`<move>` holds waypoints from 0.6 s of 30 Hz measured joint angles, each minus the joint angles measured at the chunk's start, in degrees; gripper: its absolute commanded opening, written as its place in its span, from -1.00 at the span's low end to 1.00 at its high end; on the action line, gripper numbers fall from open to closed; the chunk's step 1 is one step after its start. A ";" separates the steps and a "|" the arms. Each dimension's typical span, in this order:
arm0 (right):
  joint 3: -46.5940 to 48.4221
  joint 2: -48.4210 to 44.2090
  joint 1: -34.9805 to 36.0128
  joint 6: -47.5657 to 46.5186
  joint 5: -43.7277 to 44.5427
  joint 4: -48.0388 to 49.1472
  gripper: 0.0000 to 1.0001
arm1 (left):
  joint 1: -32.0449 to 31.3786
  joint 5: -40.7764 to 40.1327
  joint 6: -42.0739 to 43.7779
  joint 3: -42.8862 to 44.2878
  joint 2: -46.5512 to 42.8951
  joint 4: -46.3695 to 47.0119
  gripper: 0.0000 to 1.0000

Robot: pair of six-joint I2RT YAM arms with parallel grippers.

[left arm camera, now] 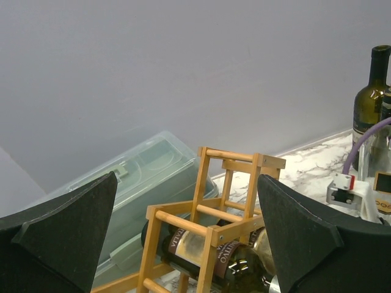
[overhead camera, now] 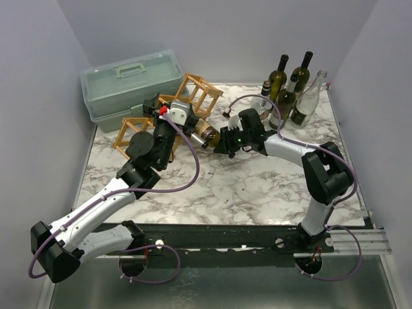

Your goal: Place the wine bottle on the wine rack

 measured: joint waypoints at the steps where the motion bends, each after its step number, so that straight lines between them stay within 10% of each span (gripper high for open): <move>1: 1.09 0.94 0.00 -0.42 -0.04 -0.09 -0.99 | 0.00 -0.02 -0.02 -0.04 0.00 0.02 0.96; 18: 15.37 9.55 -0.02 -8.09 -1.97 -9.99 -0.99 | 0.00 0.02 -0.26 -0.22 -0.07 0.42 0.96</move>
